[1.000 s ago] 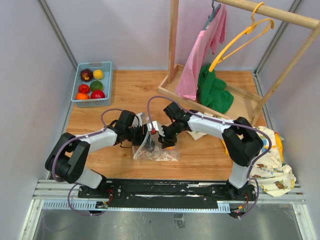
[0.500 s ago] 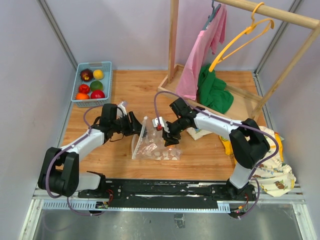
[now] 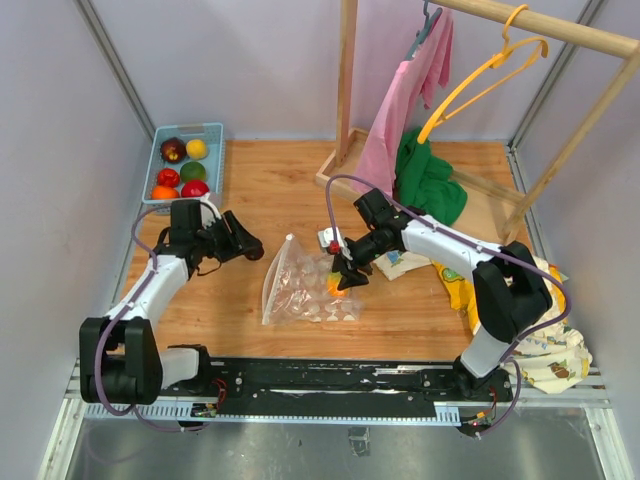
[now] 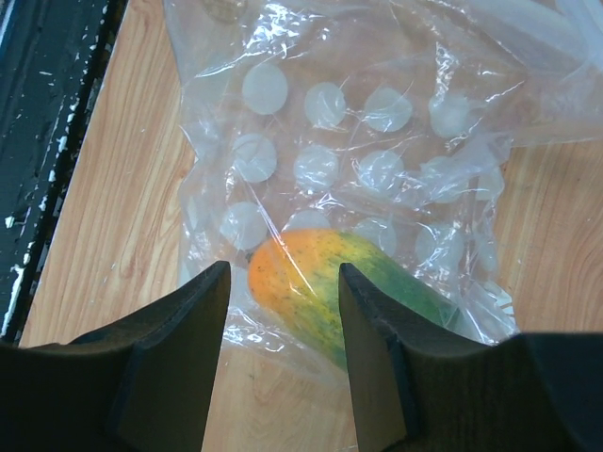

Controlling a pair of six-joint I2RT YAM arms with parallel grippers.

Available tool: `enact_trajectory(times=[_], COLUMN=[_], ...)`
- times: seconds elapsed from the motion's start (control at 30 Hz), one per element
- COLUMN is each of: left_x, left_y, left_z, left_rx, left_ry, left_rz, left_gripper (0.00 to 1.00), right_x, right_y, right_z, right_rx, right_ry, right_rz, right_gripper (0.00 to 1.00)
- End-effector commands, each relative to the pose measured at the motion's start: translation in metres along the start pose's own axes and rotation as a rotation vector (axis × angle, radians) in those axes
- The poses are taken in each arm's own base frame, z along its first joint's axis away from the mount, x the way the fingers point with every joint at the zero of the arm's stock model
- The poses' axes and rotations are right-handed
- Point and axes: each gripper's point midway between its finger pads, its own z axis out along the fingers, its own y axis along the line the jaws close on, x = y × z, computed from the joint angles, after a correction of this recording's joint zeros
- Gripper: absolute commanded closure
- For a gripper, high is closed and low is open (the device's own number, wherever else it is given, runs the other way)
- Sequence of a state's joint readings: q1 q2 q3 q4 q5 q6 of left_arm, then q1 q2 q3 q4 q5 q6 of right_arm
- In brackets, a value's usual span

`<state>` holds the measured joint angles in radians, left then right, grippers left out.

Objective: Open the zip-top bag and remove the fake food
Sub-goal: Pick up the fake vegetable from the zipper food storage bag, then place the fake vegetable in the bin.

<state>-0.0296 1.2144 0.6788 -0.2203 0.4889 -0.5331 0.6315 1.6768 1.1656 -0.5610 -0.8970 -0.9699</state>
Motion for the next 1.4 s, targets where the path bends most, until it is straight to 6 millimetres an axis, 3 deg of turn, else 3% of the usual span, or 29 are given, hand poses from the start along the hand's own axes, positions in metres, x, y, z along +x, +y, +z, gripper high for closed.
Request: enact_trajectory(times=[0.0, 0.47, 0.63, 0.9, 1.13, 1.37], left_x=[-0.035, -0.198, -0.242, -0.291, -0.312, -0.329], left_y=[0.005, 0.036, 0.051, 0.088, 0.133, 0.145], left_z=[-0.012, -0.048, -0.048, -0.042, -0.020, 0.010], left_rx=[-0.036, -0.109, -0.164, -0.315, -0.471, -0.454], left_ry=[-0.088, -0.444, -0.510, -0.574, -0.529, -0.483], left_rz=[0.036, -0.038, -0.048, -0.054, -0.102, -0.144], left_gripper=[0.86, 0.86, 0.86, 0.86, 0.86, 0.87], right_x=[-0.011, -0.011, -0.009, -0.007, -0.005, -0.002], right_y=[0.008, 0.009, 0.009, 0.004, 0.000, -0.003], right_z=[-0.011, -0.015, -0.014, -0.014, -0.013, -0.009], right_rx=[-0.029, -0.031, -0.032, -0.022, -0.019, -0.030], right_ry=[-0.046, -0.055, -0.053, -0.038, -0.028, -0.026], right_rz=[-0.015, -0.007, 0.000, 0.022, 0.044, 0.065], right_gripper=[0.49, 0.48, 0.48, 0.48, 0.48, 0.48])
